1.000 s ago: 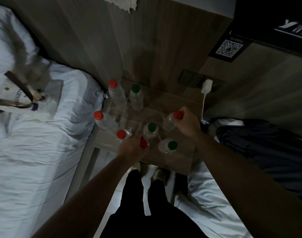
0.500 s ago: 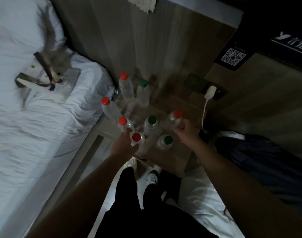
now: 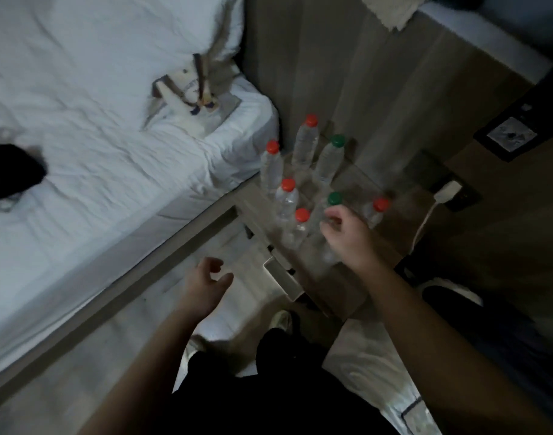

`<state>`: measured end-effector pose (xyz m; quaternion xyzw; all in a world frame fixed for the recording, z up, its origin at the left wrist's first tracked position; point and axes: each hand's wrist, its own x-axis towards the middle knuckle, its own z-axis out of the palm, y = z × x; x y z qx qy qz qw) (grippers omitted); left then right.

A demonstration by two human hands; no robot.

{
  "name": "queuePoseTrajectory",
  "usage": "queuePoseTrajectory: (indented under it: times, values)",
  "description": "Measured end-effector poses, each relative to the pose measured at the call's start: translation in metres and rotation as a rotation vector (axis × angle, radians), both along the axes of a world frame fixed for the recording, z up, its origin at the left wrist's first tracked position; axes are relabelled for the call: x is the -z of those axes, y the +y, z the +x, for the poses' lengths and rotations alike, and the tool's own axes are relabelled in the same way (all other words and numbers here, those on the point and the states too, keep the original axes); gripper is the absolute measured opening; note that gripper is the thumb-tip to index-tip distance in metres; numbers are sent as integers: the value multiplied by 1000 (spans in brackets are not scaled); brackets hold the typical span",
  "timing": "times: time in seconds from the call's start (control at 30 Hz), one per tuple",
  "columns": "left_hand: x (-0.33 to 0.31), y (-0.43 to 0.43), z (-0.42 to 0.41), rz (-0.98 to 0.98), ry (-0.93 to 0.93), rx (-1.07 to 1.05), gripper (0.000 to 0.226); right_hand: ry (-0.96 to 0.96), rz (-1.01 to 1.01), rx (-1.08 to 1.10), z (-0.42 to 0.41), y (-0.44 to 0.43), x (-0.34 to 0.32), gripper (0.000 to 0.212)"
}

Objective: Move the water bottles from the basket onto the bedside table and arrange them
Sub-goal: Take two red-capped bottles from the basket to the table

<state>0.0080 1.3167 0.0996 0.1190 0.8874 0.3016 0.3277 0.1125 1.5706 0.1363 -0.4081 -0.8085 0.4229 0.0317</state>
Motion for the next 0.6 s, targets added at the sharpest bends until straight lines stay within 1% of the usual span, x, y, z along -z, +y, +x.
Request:
queuePoseTrajectory:
  times: [0.17,0.3,0.43,0.5,0.6]
  values:
    - [-20,-87,0,-13,87,-162,40,-78,-56,-300,-45,-75,-4,29]
    - [-33,-170,9,31,110,-370,45,-123,-22,-487,-68,-159,0,30]
    - [-34,-283,31,51,130,-505,52,-166,-27,-654,-83,-263,6,35]
    - [-33,-347,44,25,121,-577,54,-199,-31,-718,-81,-319,6,36]
    - [-35,-440,68,-18,153,-730,56,-193,-55,-797,-78,-401,9,37]
